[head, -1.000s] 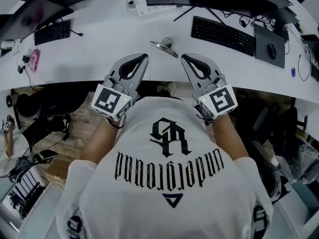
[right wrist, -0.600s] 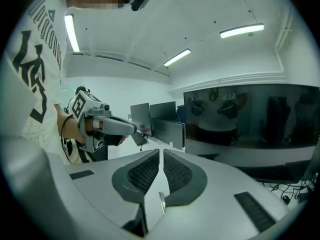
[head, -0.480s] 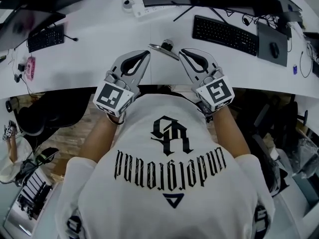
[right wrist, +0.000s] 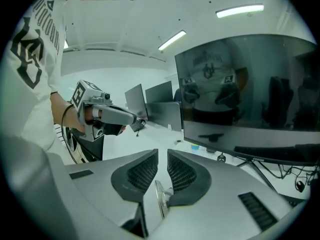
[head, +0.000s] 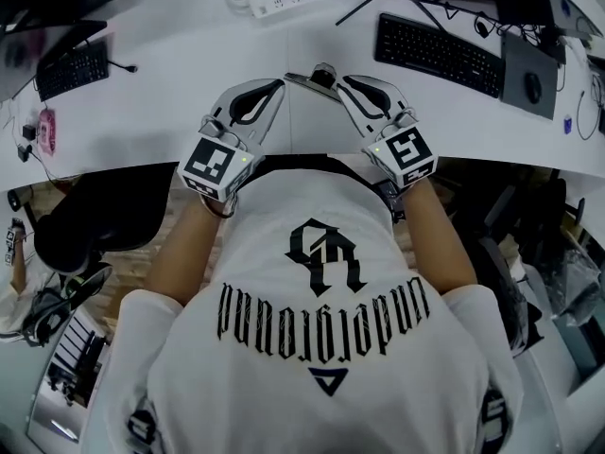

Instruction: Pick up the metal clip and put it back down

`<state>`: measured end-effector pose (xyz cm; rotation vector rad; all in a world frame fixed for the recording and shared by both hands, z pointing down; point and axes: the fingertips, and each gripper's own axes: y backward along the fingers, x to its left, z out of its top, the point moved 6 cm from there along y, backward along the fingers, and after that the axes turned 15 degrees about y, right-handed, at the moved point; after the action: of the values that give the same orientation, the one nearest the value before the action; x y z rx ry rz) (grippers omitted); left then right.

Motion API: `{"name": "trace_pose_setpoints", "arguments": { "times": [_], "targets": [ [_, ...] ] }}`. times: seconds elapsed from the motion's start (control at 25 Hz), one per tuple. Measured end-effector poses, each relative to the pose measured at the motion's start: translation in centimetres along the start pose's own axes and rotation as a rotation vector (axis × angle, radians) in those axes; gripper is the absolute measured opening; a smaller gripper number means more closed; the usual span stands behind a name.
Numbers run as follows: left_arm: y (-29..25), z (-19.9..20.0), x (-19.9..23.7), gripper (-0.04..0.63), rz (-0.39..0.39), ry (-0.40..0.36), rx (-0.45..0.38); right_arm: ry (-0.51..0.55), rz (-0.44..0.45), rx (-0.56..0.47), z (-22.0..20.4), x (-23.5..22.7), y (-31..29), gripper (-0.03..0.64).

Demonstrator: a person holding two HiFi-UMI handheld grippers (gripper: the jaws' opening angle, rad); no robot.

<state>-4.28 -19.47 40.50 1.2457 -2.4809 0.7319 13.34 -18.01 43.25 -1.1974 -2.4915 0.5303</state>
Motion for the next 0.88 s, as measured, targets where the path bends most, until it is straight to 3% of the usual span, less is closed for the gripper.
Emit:
{"name": "trace_pose_setpoints", "arguments": {
  "times": [0.28,0.88],
  "targets": [
    [-1.9,-2.0,2.6,0.012,-0.041,0.013,0.060,-0.054,0.050,0.081,-3.7,-0.5,-3.1,0.089],
    [-4.9,-6.1,5.7,0.012,-0.051,0.041,0.165,-0.070,0.100,0.267,-11.1,-0.5,-8.1,0.112]
  ]
}}
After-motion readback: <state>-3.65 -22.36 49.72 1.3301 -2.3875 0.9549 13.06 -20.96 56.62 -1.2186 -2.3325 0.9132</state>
